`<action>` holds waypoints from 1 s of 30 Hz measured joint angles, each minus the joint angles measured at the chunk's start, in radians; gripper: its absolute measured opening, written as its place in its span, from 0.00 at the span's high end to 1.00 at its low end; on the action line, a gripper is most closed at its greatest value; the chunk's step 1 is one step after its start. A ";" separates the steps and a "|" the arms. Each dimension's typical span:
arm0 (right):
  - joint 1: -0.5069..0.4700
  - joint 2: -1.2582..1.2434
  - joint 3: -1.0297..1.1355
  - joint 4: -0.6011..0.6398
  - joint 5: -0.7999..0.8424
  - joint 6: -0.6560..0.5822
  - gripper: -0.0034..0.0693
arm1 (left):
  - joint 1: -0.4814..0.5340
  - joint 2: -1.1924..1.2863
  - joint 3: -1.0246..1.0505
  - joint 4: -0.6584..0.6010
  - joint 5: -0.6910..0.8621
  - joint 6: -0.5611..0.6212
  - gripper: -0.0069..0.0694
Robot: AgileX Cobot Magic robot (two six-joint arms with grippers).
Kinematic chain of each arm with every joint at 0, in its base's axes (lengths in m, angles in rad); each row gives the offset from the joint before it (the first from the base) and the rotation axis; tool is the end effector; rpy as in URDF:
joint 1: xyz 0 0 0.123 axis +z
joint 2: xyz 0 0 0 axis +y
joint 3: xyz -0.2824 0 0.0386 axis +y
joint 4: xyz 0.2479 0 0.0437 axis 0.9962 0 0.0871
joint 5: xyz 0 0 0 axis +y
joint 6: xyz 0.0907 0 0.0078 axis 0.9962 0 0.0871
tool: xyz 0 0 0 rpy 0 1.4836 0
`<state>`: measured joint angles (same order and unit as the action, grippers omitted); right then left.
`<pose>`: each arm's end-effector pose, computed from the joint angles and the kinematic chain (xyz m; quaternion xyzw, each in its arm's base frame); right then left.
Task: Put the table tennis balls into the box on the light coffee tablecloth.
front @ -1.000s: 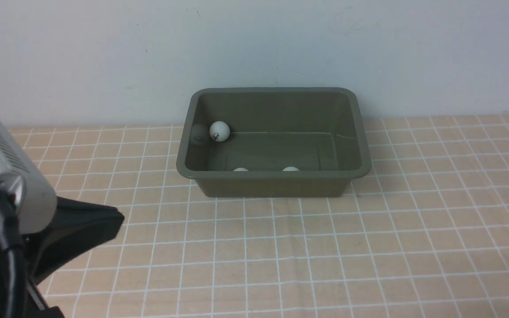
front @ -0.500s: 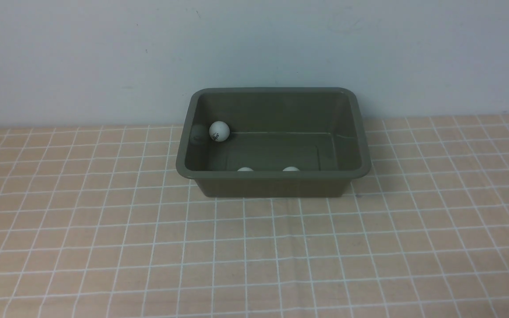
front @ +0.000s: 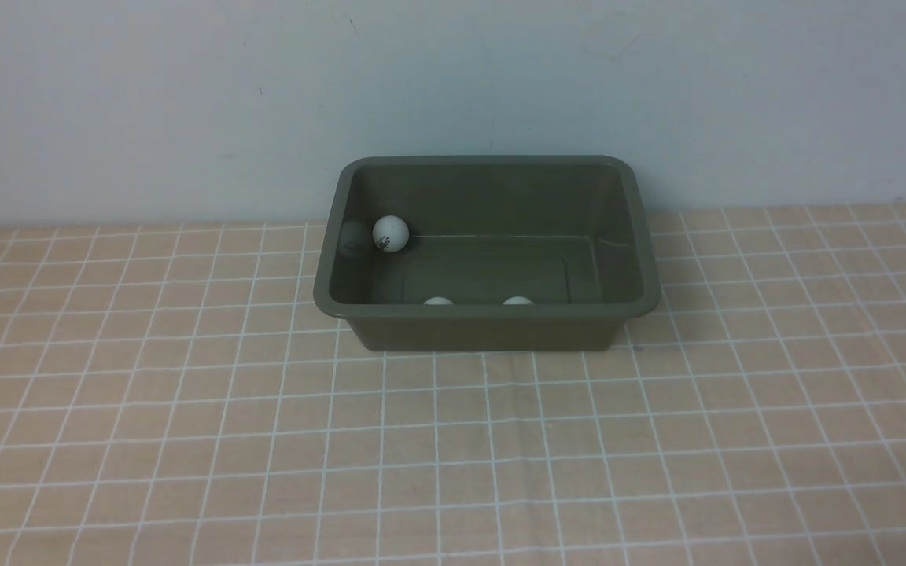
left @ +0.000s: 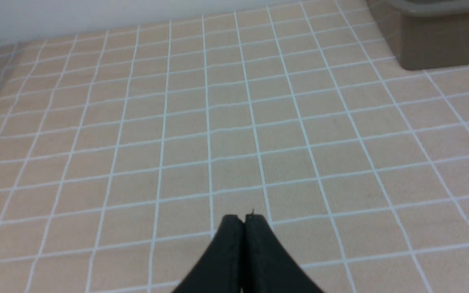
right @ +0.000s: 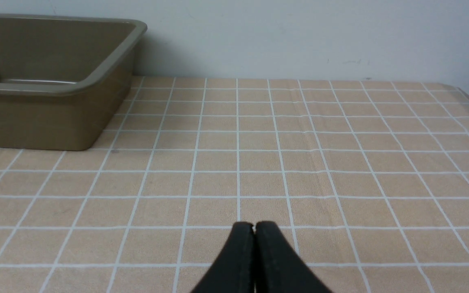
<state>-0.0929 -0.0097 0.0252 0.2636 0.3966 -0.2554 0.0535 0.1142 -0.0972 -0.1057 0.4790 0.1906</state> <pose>0.0526 0.0043 0.1707 0.0033 0.8080 0.0100 0.5890 0.0561 -0.0014 0.1969 0.0314 0.8346 0.0210 0.5496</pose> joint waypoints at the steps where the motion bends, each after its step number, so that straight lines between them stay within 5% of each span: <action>1: 0.000 0.000 0.000 0.000 0.000 0.000 0.97 | 0.000 -0.027 0.029 0.000 -0.009 -0.004 1.00; 30: 0.000 0.000 0.000 0.000 0.001 0.000 0.97 | 0.000 -0.126 0.114 0.000 -0.045 -0.012 1.00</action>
<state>-0.0929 -0.0097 0.0252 0.2636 0.3973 -0.2554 0.0535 -0.0117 0.0166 -0.1057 0.4342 0.1791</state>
